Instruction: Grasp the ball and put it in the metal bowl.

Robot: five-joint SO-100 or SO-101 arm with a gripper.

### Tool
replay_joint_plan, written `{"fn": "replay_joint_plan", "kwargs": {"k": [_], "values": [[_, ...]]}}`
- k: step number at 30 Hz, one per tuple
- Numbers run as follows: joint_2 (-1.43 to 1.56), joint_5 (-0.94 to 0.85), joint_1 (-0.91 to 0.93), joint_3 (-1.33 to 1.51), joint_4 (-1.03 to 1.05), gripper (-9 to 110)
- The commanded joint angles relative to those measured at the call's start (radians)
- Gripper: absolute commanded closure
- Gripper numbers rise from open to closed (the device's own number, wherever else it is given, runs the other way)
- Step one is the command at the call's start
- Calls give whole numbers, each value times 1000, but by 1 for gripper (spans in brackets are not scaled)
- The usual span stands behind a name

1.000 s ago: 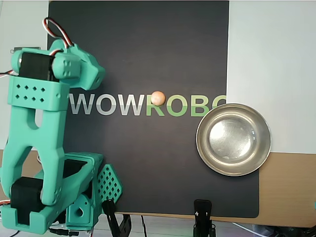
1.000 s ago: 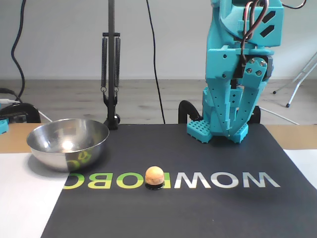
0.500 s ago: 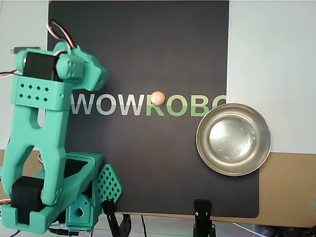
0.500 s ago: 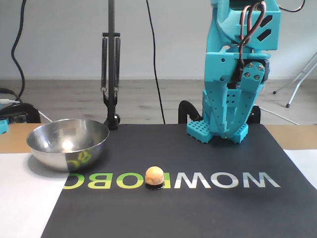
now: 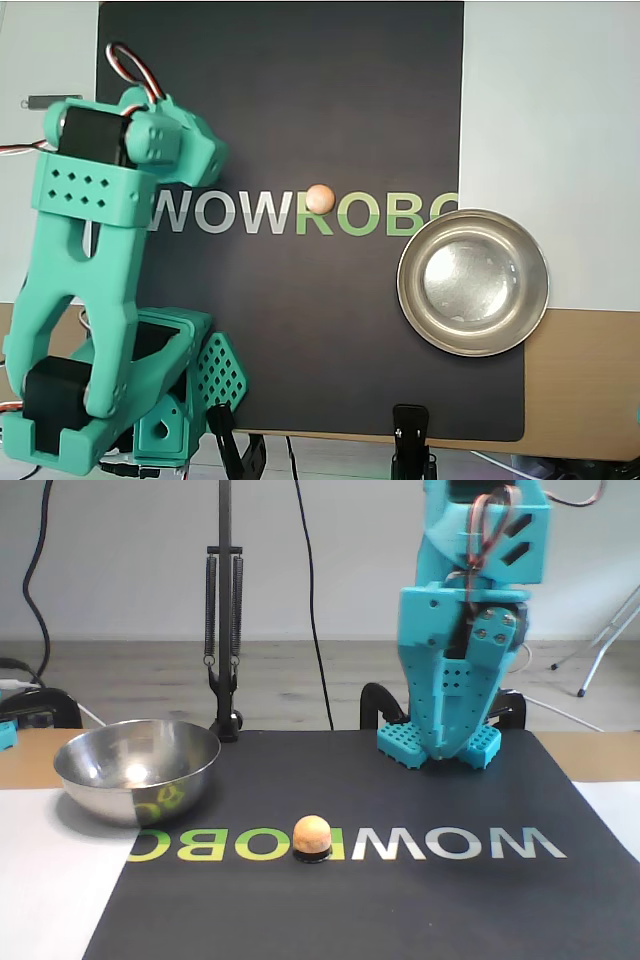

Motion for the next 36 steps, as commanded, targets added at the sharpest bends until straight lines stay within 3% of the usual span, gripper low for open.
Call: {"fn": "replay_joint_plan", "kwargs": {"k": [1,19,26,36], "values": [[3,-6,18,2,-11,101],[-44,-55,92,21,-11,100],[-44,-49,92,21,-8,85],[-44,-49,94,34,-12,86]]}}
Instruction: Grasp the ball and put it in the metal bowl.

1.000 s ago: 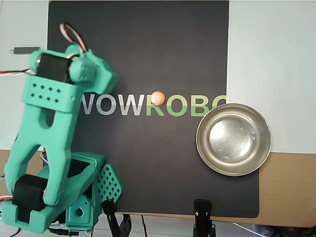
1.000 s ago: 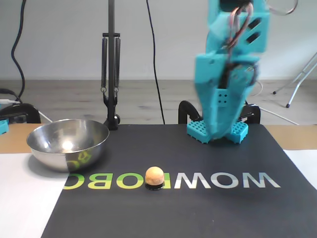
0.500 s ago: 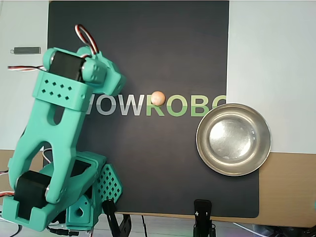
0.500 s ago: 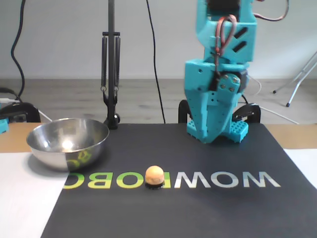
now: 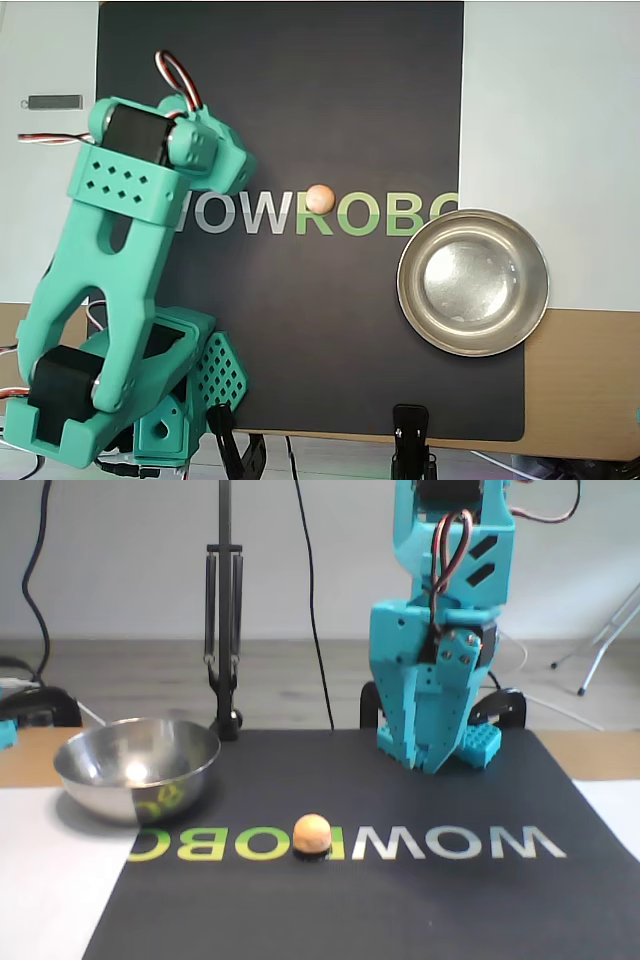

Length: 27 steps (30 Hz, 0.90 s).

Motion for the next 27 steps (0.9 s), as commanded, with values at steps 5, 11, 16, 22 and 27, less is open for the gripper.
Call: {"fn": "replay_joint_plan", "kwargs": {"k": [5,11,16,22,27], "values": [[5,5,-5,3,-28,85],[5,6,-3,3,-54,85],[5,5,-6,5,-41,85],[5,5,-6,11,-41,73],[17,0,-9,54,-41,61]]}}
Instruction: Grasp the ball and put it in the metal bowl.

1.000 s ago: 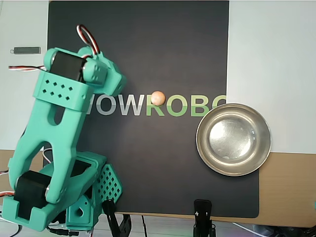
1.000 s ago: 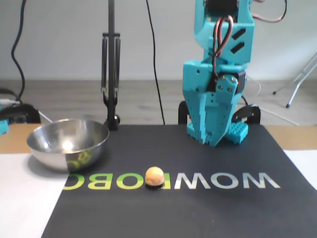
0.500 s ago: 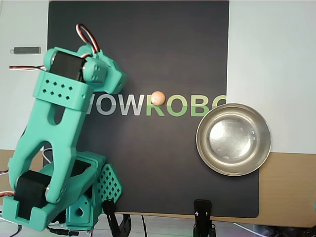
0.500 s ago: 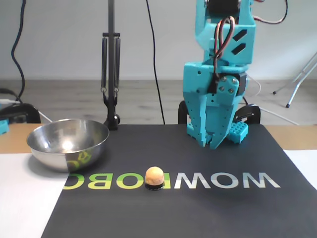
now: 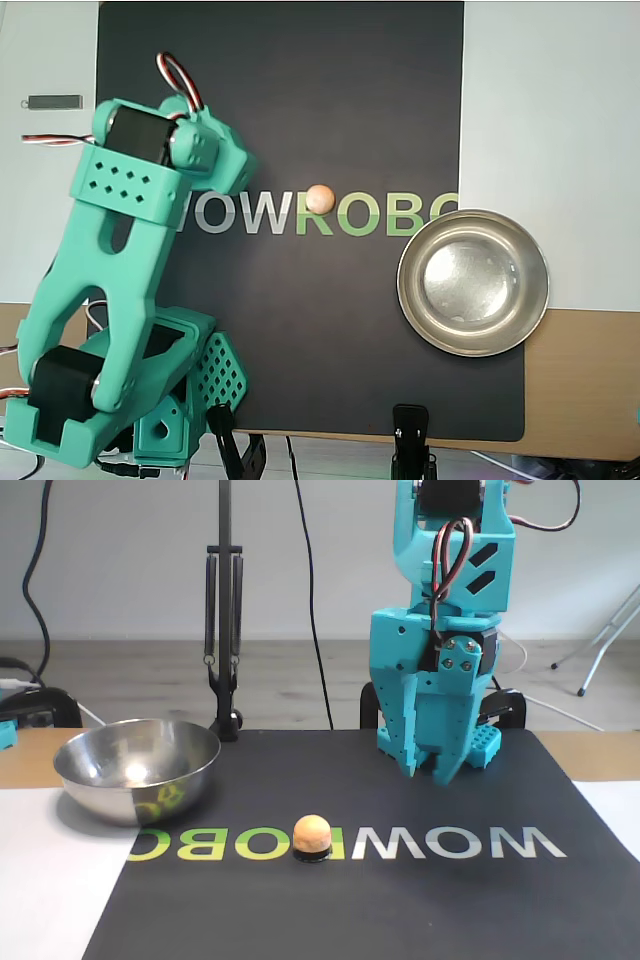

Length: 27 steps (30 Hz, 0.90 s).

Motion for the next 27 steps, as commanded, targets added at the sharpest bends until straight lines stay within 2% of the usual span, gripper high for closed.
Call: {"fn": "replay_joint_plan", "kwargs": {"k": [1,27], "values": [[18,-2,-3,12,5,61],[9,-5,35,20,-8,62]]}}
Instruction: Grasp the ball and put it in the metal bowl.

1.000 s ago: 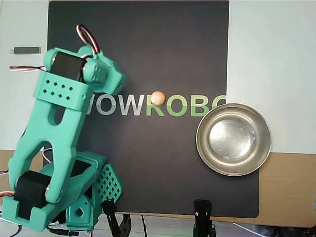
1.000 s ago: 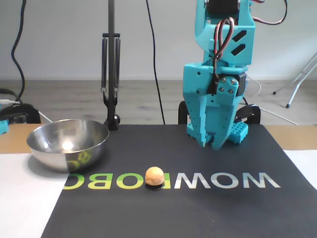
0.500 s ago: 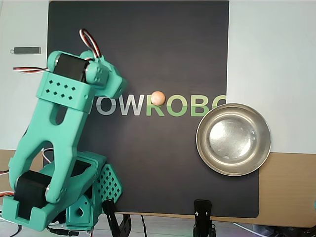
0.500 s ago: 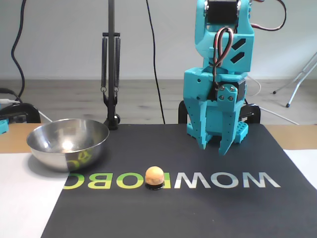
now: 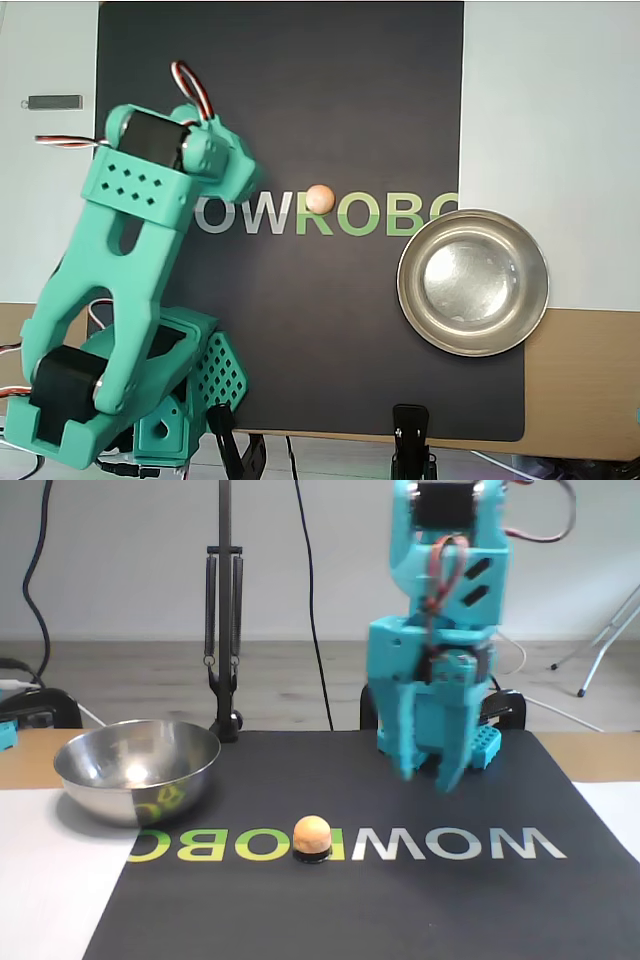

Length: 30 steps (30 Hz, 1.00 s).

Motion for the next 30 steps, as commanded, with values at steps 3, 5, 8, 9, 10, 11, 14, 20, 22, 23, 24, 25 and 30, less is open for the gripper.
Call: {"fn": "replay_joint_plan", "kwargs": {"k": [3,5,8,9,10,11,14,20,22,23,24,25,30], "values": [[9,-5,23,2,-6,62],[14,-5,31,2,-6,62],[15,-5,52,2,-5,62],[15,-5,61,2,-6,62],[14,-5,67,2,-6,62],[12,-5,77,2,-6,62],[8,-5,103,2,-6,62],[5,-5,147,-2,-6,62],[5,-5,161,-3,-6,62],[5,-5,164,-3,-6,62],[5,-5,173,-3,-6,62],[5,-5,179,-5,-6,62],[3,-5,204,2,-6,62]]}}
